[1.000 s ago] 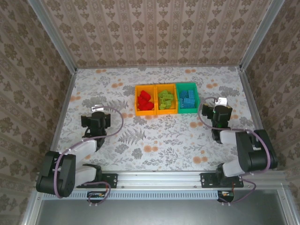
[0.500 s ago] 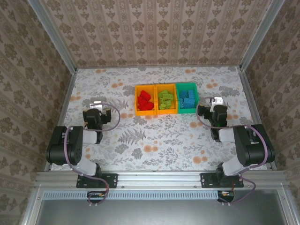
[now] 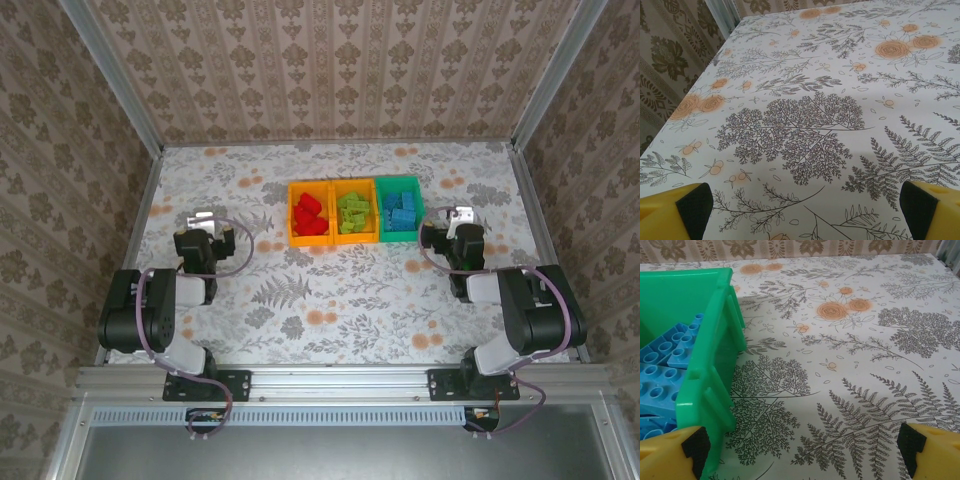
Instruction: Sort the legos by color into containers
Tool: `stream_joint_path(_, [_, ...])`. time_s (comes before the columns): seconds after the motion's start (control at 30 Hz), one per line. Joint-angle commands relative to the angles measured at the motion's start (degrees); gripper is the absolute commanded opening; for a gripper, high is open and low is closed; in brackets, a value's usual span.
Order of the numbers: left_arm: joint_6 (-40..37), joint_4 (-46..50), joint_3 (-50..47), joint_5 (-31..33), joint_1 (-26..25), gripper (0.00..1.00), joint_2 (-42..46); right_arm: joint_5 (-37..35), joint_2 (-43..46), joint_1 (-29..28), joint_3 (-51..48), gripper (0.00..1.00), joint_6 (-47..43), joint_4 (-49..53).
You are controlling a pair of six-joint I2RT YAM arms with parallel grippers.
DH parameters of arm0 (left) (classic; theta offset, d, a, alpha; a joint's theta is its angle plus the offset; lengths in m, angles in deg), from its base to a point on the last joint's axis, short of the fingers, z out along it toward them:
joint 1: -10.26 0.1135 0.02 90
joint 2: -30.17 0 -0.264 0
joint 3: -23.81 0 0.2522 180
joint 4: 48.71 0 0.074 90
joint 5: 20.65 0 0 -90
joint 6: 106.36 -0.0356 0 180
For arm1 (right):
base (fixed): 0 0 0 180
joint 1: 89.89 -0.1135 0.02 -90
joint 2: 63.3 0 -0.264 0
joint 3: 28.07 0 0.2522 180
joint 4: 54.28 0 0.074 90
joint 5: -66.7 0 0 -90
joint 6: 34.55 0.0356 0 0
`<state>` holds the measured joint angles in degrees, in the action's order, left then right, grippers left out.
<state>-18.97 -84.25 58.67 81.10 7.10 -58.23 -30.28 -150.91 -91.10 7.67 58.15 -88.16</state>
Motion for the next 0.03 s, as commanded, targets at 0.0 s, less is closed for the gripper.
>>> stream_joint_path(0.0, [1.25,-1.16,1.24,-0.70,0.31,1.00,0.54,1.27,0.11,-0.20,1.29,1.00,-0.76,-1.27])
